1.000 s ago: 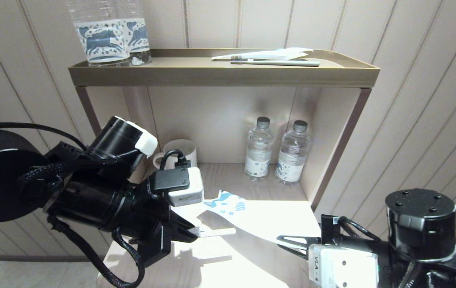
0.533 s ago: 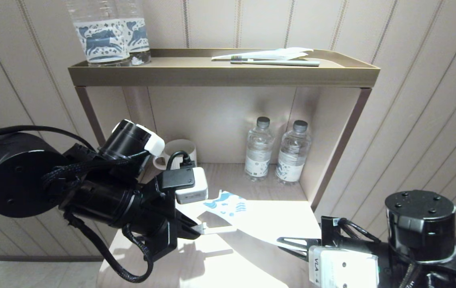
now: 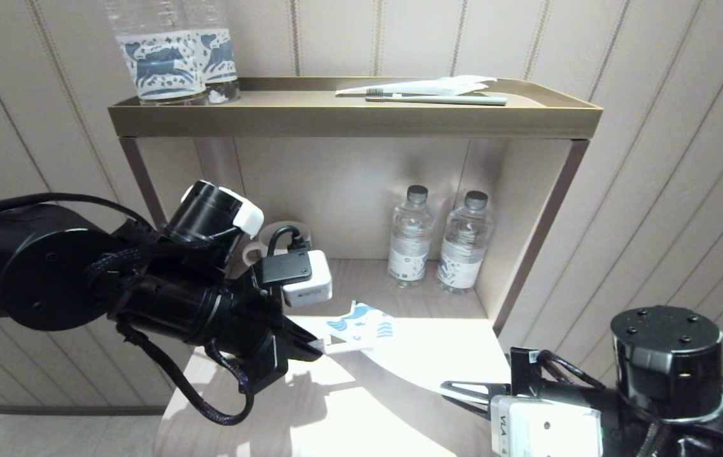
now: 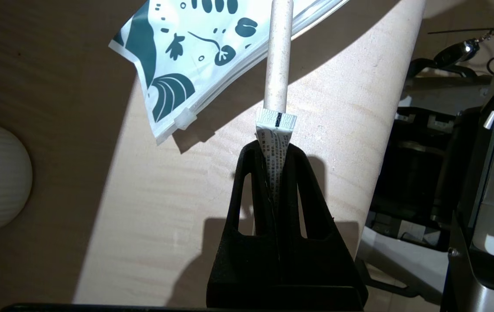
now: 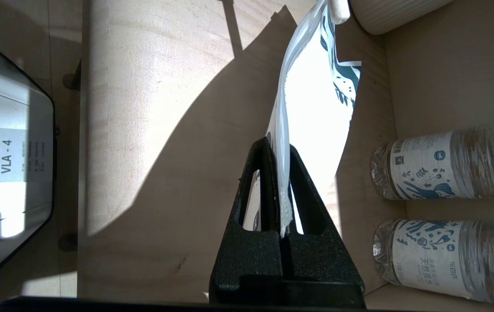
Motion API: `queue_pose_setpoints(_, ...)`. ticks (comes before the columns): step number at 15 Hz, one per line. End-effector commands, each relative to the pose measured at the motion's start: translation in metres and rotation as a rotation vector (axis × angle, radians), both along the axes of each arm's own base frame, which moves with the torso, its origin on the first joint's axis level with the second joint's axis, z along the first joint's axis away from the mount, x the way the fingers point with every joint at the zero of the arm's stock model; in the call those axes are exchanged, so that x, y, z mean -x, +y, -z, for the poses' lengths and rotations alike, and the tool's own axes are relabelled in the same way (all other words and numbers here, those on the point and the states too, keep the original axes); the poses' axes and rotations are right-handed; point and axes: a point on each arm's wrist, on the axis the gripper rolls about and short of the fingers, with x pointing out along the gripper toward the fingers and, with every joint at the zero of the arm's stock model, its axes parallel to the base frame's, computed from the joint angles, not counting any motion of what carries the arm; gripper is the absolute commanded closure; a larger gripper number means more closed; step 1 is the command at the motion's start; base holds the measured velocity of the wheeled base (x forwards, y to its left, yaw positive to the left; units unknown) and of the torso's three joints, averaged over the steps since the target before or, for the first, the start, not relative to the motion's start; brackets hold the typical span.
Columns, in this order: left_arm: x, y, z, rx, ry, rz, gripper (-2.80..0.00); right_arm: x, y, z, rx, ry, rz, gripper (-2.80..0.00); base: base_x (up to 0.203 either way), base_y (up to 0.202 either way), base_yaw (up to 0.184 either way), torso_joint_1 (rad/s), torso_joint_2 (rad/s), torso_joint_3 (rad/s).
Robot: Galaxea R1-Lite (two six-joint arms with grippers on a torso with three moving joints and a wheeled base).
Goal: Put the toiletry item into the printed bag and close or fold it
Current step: Place the toothbrush in the storage bag
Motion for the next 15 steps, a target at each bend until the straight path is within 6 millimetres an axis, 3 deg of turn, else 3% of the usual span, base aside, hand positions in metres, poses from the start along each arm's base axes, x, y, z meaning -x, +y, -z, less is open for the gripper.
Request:
queue_pose_setpoints(1, 0.000, 0.000, 0.002, -0.004, 0.004, 0.004, 0.00, 0.000, 0.000, -0.002, -0.004, -0.013, -0.004, 0.00, 0.000, 0.000, 0.000, 0.000, 0.00, 0.000)
queue_pose_setpoints(6, 0.019, 0.012, -0.031, 0.064, -0.079, 0.007, 0.00, 0.000, -0.005, -0.015, -0.036, -0.059, 0.012, 0.00, 0.000, 0.000, 0.000, 0.000, 0.00, 0.000)
queue_pose_setpoints(8, 0.024, 0.015, -0.035, 0.069, -0.085, 0.009, 0.00, 0.002, -0.005, -0.018, -0.044, -0.069, 0.008, 0.00, 0.000, 0.000, 0.000, 0.000, 0.00, 0.000)
queue_pose_setpoints(15, 0.032, 0.002, -0.013, 0.004, -0.030, 0.057, 0.00, 0.002, -0.004, -0.017, -0.043, -0.069, 0.008, 0.00, 0.000, 0.000, 0.000, 0.000, 0.00, 0.000)
